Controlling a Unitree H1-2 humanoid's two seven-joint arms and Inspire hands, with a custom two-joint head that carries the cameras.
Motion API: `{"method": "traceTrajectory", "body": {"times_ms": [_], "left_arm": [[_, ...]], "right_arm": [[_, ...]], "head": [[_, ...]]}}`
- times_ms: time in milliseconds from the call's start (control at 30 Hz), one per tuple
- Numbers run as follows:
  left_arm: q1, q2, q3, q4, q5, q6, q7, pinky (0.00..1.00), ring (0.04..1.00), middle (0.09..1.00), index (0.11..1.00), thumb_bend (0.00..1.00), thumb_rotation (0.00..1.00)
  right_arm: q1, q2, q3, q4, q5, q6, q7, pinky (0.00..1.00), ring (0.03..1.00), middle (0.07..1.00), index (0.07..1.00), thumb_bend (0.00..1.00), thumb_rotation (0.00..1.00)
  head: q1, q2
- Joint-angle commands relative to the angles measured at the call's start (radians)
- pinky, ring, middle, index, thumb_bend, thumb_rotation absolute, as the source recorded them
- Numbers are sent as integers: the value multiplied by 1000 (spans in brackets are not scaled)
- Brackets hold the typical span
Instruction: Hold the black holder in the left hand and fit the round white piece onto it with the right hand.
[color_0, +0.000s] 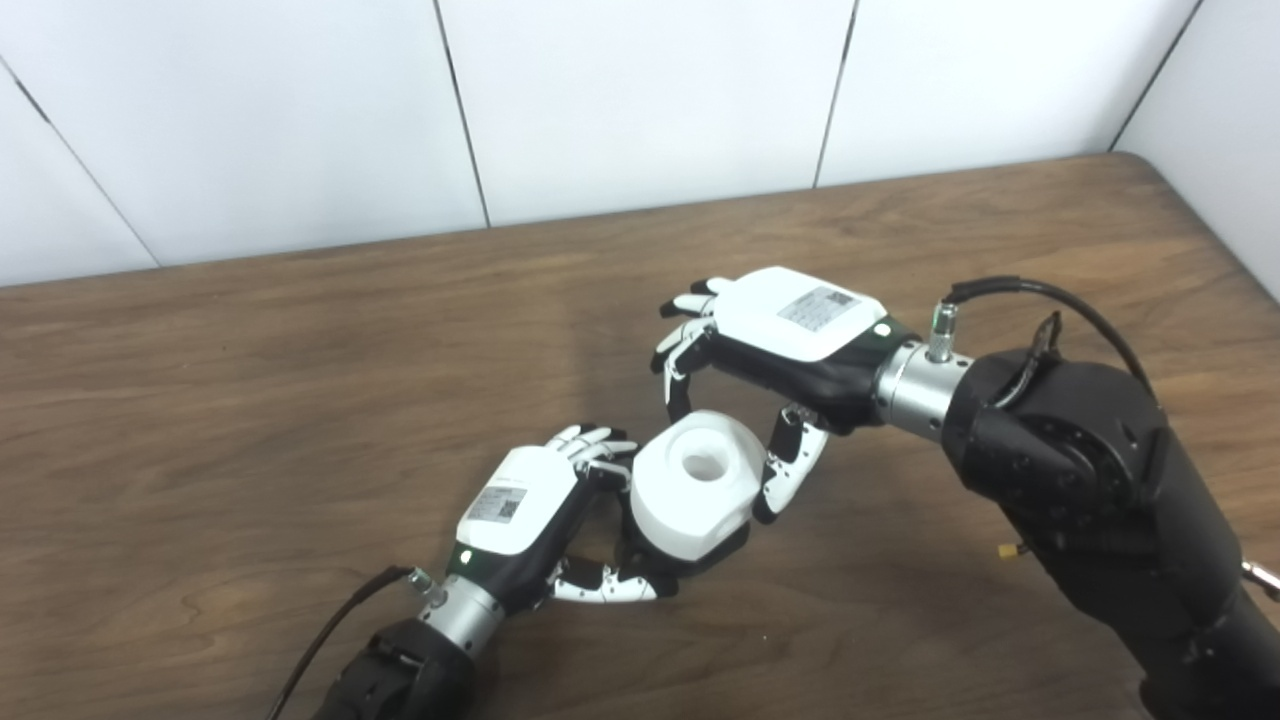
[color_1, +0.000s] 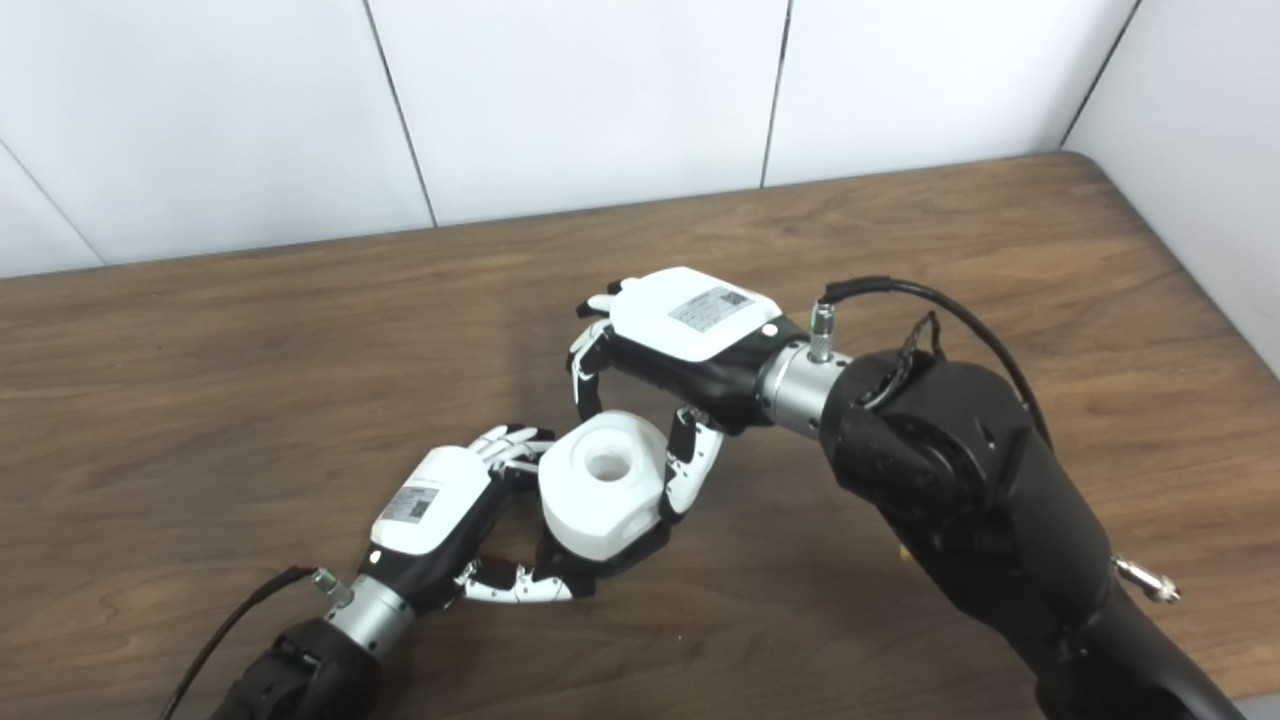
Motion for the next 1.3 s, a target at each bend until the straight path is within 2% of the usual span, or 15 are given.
{"method": "traceTrajectory", "body": {"times_ms": [0,833,1267], "left_arm": [[23,3,-26,22,24,42,-84,905,882,812,489,513,61],[22,2,-25,-3,24,64,-110,911,887,816,489,513,61],[22,4,-24,-14,25,70,-119,909,886,815,489,513,61]], "right_arm": [[-24,4,-15,-15,-4,-27,-23,983,949,804,482,525,136],[10,15,-8,-7,-11,-63,-15,965,940,807,482,525,135],[5,6,-22,-13,-11,-66,4,952,948,811,482,525,134]], "head": [[-1,0],[-3,18],[-13,22]]}}
